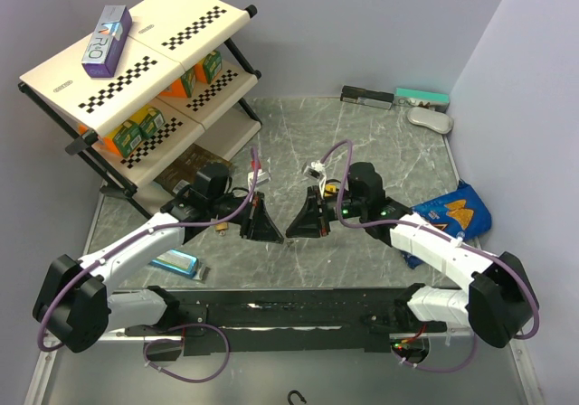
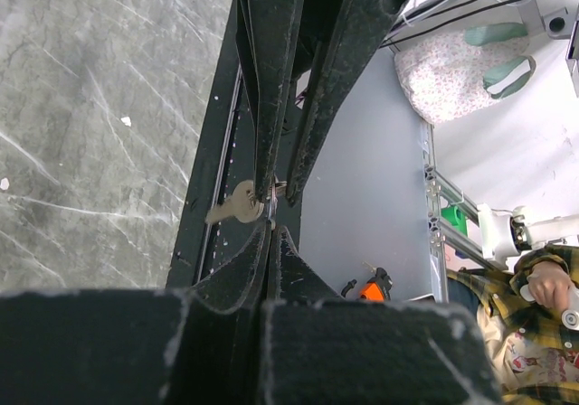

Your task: Unlock with the key

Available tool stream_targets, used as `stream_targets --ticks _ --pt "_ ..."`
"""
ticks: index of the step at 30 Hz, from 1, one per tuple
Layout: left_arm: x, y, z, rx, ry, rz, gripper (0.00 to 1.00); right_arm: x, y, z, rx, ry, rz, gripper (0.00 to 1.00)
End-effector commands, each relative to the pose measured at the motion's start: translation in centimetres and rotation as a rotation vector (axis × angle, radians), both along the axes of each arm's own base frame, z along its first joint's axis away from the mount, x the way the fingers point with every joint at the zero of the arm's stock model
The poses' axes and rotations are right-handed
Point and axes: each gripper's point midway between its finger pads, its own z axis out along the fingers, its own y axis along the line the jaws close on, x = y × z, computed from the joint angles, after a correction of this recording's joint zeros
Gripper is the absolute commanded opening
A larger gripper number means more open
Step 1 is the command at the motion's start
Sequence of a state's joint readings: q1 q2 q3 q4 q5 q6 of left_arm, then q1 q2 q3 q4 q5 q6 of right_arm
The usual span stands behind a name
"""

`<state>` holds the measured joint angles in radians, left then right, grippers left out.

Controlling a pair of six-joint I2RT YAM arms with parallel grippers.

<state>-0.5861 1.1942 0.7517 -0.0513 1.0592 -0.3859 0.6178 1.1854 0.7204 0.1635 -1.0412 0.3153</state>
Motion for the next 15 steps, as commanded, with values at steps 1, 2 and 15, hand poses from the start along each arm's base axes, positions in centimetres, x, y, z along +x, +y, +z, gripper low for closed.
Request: stream_targets --ticks 1,2,15 --pt "0.3 -0.3 1.5 -0.041 -0.068 -0.018 0.01 -0.5 0.8 2.2 0.05 -0.061 0.072 0.16" --pt "0.3 -0.3 1.5 -0.04 -0.069 -0.016 0.01 -0.7 0.8 2.1 0.048 -0.056 0.08 0.15" --pt "1.7 -0.7 2.5 -0.057 -0.112 0.067 0.02 -0.3 0.7 2.4 0.061 -0.077 0.04 0.0"
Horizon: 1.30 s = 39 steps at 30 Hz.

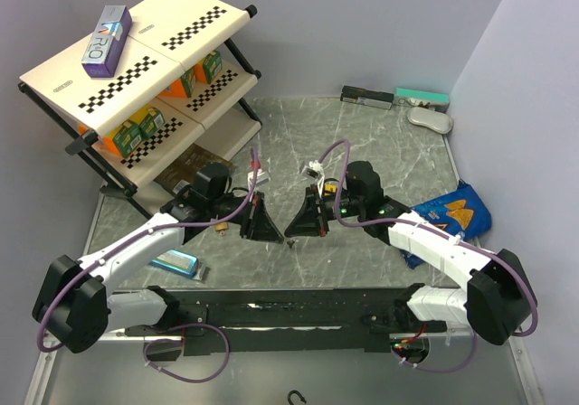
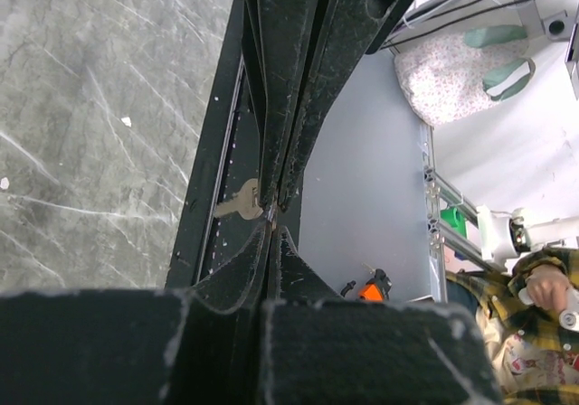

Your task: Unlock with the key

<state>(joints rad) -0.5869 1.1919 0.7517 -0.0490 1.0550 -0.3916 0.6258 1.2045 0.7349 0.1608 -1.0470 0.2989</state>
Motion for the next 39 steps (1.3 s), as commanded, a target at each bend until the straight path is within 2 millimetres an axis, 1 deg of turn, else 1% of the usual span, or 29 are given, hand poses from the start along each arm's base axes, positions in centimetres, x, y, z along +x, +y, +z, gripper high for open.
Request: stream_targets --ticks 1,2,4,6,7,8,9,10,12,14,15,16,17,18,19,20,21,22,23,24,25,26,27,29,31,32,34,35,39 --pt "2.4 -0.7 2.4 -0.045 -0.121 0.101 0.09 0.4 0.3 2.2 0.051 -0.065 -0.017 0.0" --pt "2.8 -0.8 2.5 -0.046 -0.124 0.123 0.41 0.9 0.2 1.9 0.042 -0.051 -0.045 0.0" --pt "4.2 -0.9 2.9 -0.043 -0.149 0.192 0.75 2.6 -0.7 1.1 0.035 -0.033 -0.128 0.0" --pt "5.0 -1.0 4.3 -0.082 -0.202 0.237 0.86 3.6 -1.5 0.8 0.048 0.002 -0.188 0.0" --pt "5.6 -1.0 4.7 -0.092 -0.216 0.267 0.91 5.1 -2.5 0.9 0.057 -0.005 -0.258 0.0" --pt "6.9 -1.1 5.7 -0.123 -0.251 0.335 0.97 5.7 -3.3 0.2 0.047 0.017 -0.303 0.0" --pt "7.4 -1.1 5.5 -0.126 -0.252 0.368 0.99 6.4 -4.0 0.0 0.042 0.019 -0.348 0.0" --pt "8.3 -1.1 5.6 -0.132 -0.246 0.412 0.99 7.5 -5.4 0.1 0.043 0.012 -0.421 0.0" --pt "11.0 -1.3 4.4 -0.098 -0.221 0.516 0.99 8.9 -7.3 -0.6 0.026 0.021 -0.536 0.0" --pt "12.8 -1.9 4.0 -0.071 -0.194 0.557 0.99 10.7 -10.3 -1.0 0.004 0.022 -0.701 0.0" --pt "14.0 -2.5 2.0 -0.033 -0.159 0.572 0.99 11.2 -11.4 -1.1 -0.001 0.019 -0.754 0.0" --pt "14.5 -2.9 1.5 -0.027 -0.142 0.576 0.99 11.2 -12.4 -0.8 0.005 0.0 -0.8 0.0" --pt "15.1 -3.5 1.7 -0.038 -0.144 0.566 0.99 12.0 -14.2 -1.1 -0.005 -0.002 -0.887 0.0" --pt "15.8 -4.2 -0.1 -0.015 -0.115 0.55 0.99 12.0 -14.9 -1.0 -0.005 -0.015 -0.924 0.0" --pt "16.2 -4.7 -0.7 -0.009 -0.104 0.543 0.99 11.8 -15.7 -0.6 0.006 -0.046 -0.958 0.0" --pt "17.0 -5.3 -0.4 -0.016 -0.106 0.539 0.99 11.7 -16.3 -0.7 0.002 -0.05 -0.991 0.0" --pt "17.6 -6.0 -2.4 0.017 -0.074 0.524 0.99 11.8 -17.0 -0.6 -0.001 -0.067 -1.031 0.0" --pt "18.0 -6.5 -2.8 0.023 -0.077 0.517 0.99 11.3 -17.3 -0.1 0.012 -0.101 -1.045 0.0" --pt "18.8 -7.2 -2.5 0.017 -0.088 0.515 0.98 11.1 -17.6 -0.3 0.005 -0.1 -1.058 0.0" --pt "19.2 -7.8 -4.4 0.051 -0.068 0.508 0.98 11.0 -17.9 -0.3 0.002 -0.112 -1.077 0.0" --pt "19.6 -8.1 -5.1 0.068 -0.07 0.505 0.98 10.6 -18.1 0.1 0.01 -0.137 -1.082 0.0" --pt "20.5 -8.7 -4.8 0.061 -0.081 0.507 0.98 10.5 -18.2 0.2 0.008 -0.145 -1.089 0.0" --pt "20.8 -9.2 -6.5 0.091 -0.063 0.503 0.98 10.2 -18.5 0.2 0.005 -0.153 -1.1 0.0" --pt "21.9 -10.0 -7.9 0.117 -0.054 0.506 0.98 10.0 -18.8 0.2 -0.006 -0.169 -1.109 0.0" --pt "22.8 -10.8 -8.2 0.126 -0.063 0.508 0.98 9.9 -19.1 0.2 -0.018 -0.181 -1.122 0.0" --pt "22.9 -10.9 -9.6 0.157 -0.044 0.507 0.98 9.9 -19.2 0.4 -0.017 -0.191 -1.127 0.0" --pt "23.2 -11.4 -10.5 0.181 -0.044 0.51 0.98 9.8 -19.6 0.3 -0.031 -0.196 -1.143 0.0" --pt "23.0 -11.4 -11.9 0.212 -0.023 0.506 0.98 9.8 -19.7 0.3 -0.033 -0.199 -1.147 0.0" --pt "21.8 -11.9 -13.7 0.26 0.003 0.505 0.97 9.8 -19.8 0.3 -0.034 -0.203 -1.151 0.0"
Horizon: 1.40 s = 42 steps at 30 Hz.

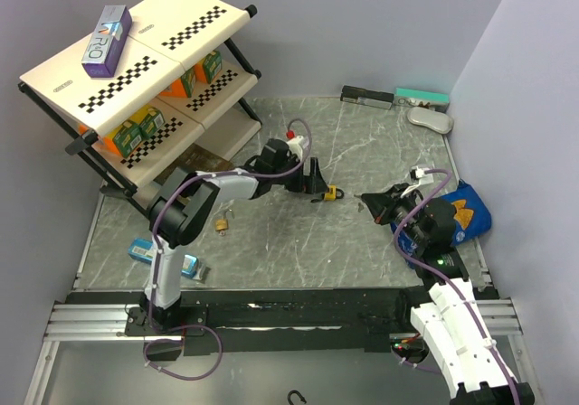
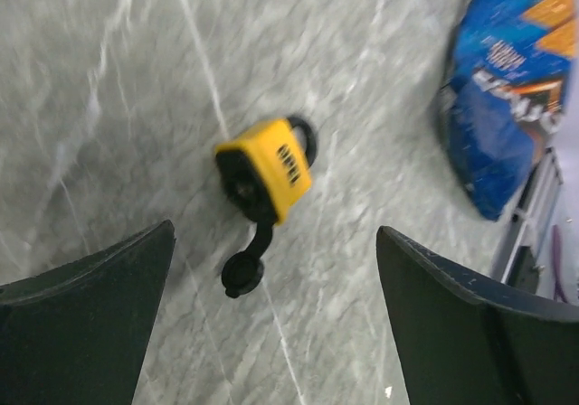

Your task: Unlock with the key

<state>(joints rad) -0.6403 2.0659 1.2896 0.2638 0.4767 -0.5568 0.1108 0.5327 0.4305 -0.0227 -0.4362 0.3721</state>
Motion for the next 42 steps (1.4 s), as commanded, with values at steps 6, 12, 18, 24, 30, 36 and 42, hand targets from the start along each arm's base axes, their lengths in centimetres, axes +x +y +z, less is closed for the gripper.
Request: stream_targets --ticks 6,12,18,24,30,36,42 --pt "-3.5 -2.1 -1.2 0.058 -0.017 -0.035 0.98 0.2 -0.6 0.4 0.002 -0.027 -0.033 0.0" --pt "-6.2 -3.9 -1.4 0.066 -0.026 -0.082 0.98 0.3 -0.6 0.4 0.01 -0.02 -0.033 0.0" --pt "-8.4 -4.6 -1.4 0.051 0.021 -0.092 0.98 0.2 -0.7 0.6 0.003 -0.024 -0.038 0.0" --pt "-9.1 -3.1 3.0 0.01 -0.03 -0.05 0.99 -0.1 -1.1 0.9 -0.011 -0.033 -0.059 0.0" --pt "-8.3 -0.9 4.0 0.06 -0.072 0.028 0.99 -0.3 -1.4 1.2 -0.018 -0.041 -0.069 0.0" --pt "-8.2 -3.1 2.9 0.005 -0.015 -0.016 0.99 -0.5 -1.4 1.1 -0.014 -0.036 -0.068 0.0" --pt "-8.0 -5.2 1.6 -0.004 0.023 -0.045 0.98 -0.7 -1.5 1.1 -0.024 -0.033 -0.073 0.0"
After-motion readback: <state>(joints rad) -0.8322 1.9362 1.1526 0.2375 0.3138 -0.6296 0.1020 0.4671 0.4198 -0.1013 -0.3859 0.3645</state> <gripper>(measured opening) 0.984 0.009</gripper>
